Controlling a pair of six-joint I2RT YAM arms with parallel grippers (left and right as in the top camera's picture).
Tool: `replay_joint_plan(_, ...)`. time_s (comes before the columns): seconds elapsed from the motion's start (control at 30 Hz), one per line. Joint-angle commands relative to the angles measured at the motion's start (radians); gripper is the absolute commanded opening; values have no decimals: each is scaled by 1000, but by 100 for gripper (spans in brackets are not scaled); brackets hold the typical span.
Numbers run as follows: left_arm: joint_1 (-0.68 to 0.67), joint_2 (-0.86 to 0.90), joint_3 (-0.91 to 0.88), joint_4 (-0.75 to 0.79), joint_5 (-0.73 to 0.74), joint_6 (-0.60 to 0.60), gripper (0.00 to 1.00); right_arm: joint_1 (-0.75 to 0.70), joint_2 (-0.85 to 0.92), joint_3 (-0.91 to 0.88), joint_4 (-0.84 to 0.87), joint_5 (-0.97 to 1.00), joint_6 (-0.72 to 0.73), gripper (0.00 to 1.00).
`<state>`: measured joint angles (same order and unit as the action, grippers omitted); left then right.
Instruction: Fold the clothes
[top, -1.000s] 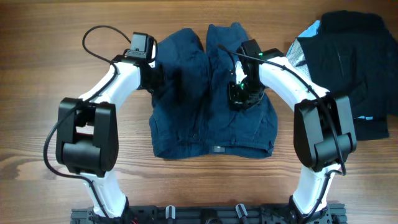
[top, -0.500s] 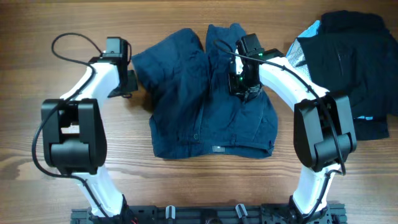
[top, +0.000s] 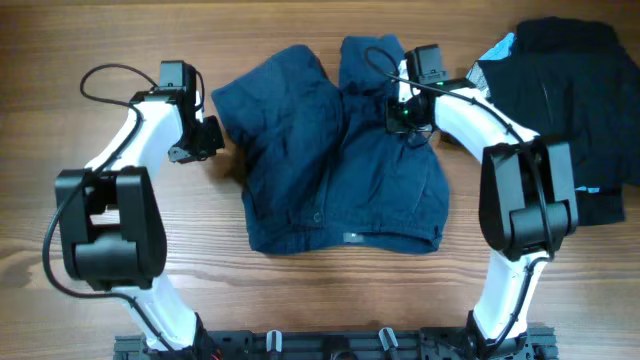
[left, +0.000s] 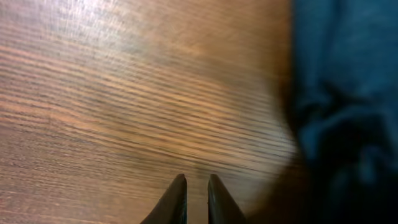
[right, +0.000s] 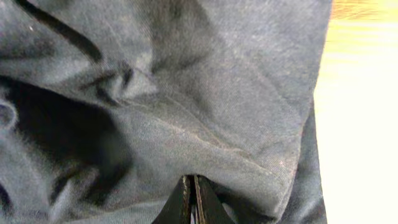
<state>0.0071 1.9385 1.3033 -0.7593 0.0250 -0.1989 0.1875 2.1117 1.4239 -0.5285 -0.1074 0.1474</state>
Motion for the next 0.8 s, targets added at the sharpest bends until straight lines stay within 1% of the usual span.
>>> replay_joint_plan(0.0, 5, -79, -7, -1, 66, 5, 13, -89, 41, 3, 39, 41, -19, 4)
replay_joint_plan(0.07, 5, -100, -7, -2, 116, 5, 11, -124, 41, 10, 47, 40, -18, 4)
replay_joint_plan(0.13, 2, -116, -7, -2, 212, 6, 10, -141, 41, 24, 23, 39, -23, 4)
replay_joint_plan(0.17, -6, -126, -7, -2, 268, 13, 10, -143, 41, 43, -6, 22, -52, 4)
replay_joint_plan(0.2, -19, -137, -7, -2, 312, 13, 10, -143, 41, 65, -40, 7, -76, 28)
replay_joint_plan(0.23, -40, -150, -7, -2, 363, 13, 10, -141, 39, 97, -87, -9, -94, 57)
replay_joint_plan(0.27, -59, -159, -7, -2, 399, 13, 10, -140, 37, 127, -126, -26, -96, 72)
replay_joint_plan(0.3, -87, -170, -7, -2, 436, 13, 10, -140, 31, 154, -165, -42, -96, 80)
replay_joint_plan(0.33, -109, -175, -7, -2, 460, 13, 10, -140, 29, 185, -207, -60, -101, 84)
replay_joint_plan(0.43, -204, -182, -8, -1, 526, 7, 11, -140, 11, 334, -399, -151, -122, 85)
replay_joint_plan(0.5, -250, -182, -8, -1, 533, 5, 11, -140, 1, 403, -483, -181, -122, 85)
replay_joint_plan(0.6, -302, -177, -8, -2, 529, 5, 13, -140, -29, 436, -527, -210, -119, 85)
replay_joint_plan(0.7, -326, -171, -23, -24, 433, 4, 13, -140, -42, 436, -550, -212, -122, 86)
replay_joint_plan(0.77, -331, -171, -39, -19, 396, 5, 20, -140, -42, 436, -568, -212, -123, 87)
